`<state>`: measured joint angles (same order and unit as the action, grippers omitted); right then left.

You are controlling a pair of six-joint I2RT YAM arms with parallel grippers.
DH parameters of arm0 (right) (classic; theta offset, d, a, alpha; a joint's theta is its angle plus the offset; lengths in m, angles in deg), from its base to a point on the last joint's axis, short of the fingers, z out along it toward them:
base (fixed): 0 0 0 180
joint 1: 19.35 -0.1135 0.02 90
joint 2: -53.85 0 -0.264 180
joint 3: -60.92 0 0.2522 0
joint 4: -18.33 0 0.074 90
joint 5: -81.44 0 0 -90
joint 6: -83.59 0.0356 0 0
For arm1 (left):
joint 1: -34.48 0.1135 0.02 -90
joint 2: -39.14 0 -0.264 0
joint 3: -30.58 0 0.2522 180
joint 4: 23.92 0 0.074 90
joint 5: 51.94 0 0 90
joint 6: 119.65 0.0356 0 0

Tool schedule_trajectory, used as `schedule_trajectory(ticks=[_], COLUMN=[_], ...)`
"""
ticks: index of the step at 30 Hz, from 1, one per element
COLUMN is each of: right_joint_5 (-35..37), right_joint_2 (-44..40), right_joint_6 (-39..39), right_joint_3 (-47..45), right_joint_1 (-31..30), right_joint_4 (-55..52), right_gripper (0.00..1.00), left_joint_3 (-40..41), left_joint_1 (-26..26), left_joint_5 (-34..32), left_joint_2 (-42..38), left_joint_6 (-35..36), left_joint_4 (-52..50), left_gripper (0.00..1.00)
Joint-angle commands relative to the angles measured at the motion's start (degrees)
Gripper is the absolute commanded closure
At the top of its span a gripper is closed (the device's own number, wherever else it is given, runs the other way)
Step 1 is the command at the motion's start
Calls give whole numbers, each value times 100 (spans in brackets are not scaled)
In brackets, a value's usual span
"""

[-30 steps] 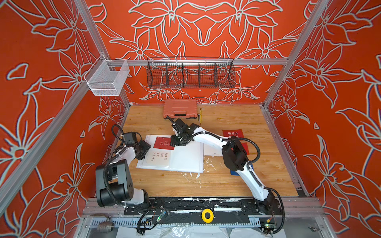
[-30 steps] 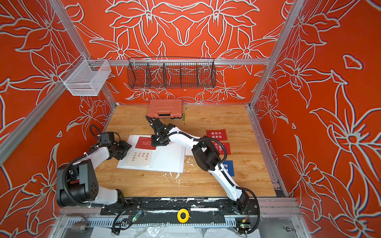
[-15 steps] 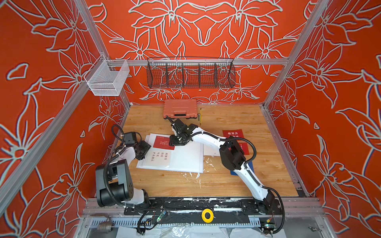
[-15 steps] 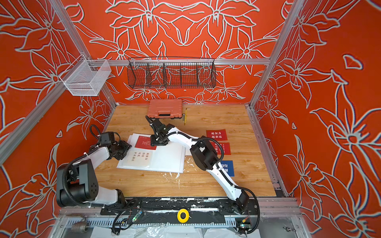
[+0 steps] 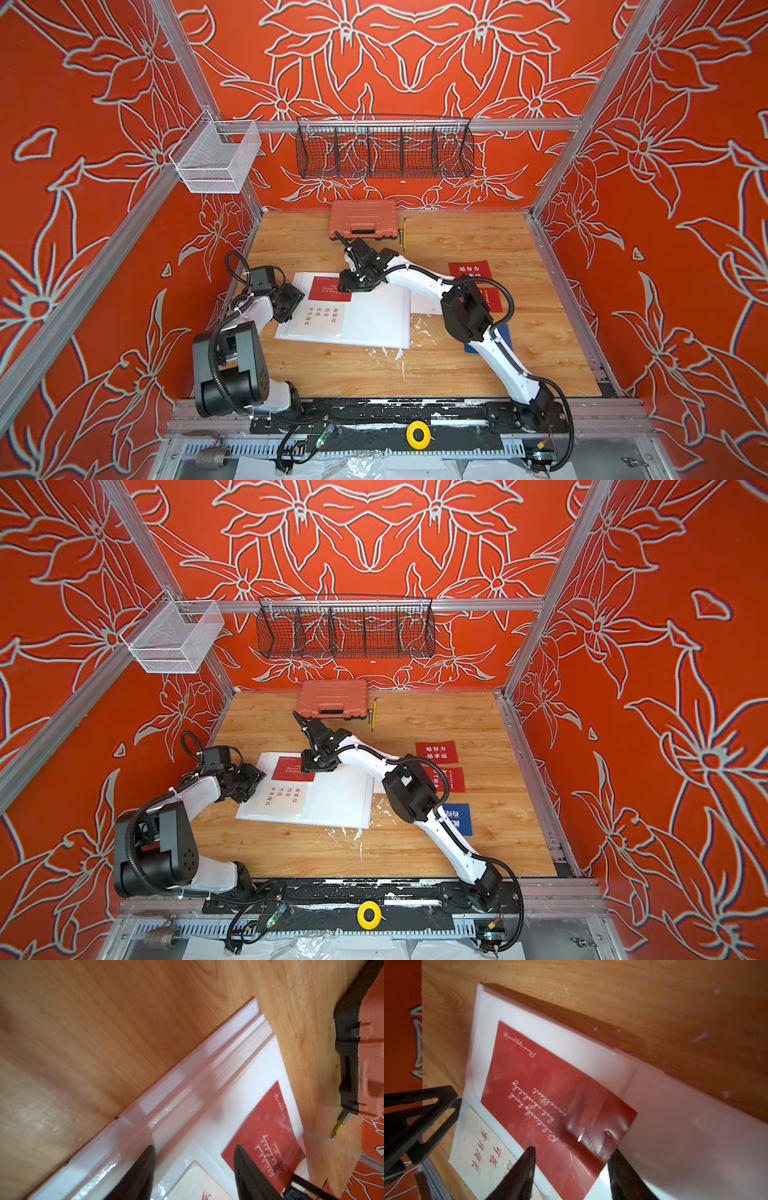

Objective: Place the photos into the photo albums
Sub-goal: Insert the photo into the photo album.

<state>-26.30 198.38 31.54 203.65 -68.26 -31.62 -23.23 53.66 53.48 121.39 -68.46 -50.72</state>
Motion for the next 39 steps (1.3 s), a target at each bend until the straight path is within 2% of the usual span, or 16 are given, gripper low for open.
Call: schedule_trajectory(ticks=[1, 11, 16, 23, 30, 35, 39], right_joint_5=[-149, -287, -335, -449, -376, -93, -65], right_joint_2=[317, 686, 630, 235, 181, -536, -1110], right_joint_6=[50, 104, 147, 305, 226, -3, -99], right_joint_3=[431, 1189, 1153, 409, 372, -347, -896], right_joint_1=[-1, -150, -289, -361, -282, -221, -139], right_joint_4=[-293, -603, -616, -103, -194, -24, 149], right_gripper=[43, 43, 43, 43, 43, 41, 40], left_joint_3=[17, 31, 20, 31, 32, -38, -166], left_joint_1=[0, -3, -5, -5, -1, 2, -4], left_joint_5=[84, 107, 88, 128, 123, 85, 58], left_joint_2=[60, 93, 63, 139, 65, -127, -337], left_joint_6=[-57, -68, -61, -74, -59, -39, -24], left_joint_4=[-315, -296, -313, -269, -317, -425, -577], left_gripper=[41, 41, 41, 41, 41, 39, 33])
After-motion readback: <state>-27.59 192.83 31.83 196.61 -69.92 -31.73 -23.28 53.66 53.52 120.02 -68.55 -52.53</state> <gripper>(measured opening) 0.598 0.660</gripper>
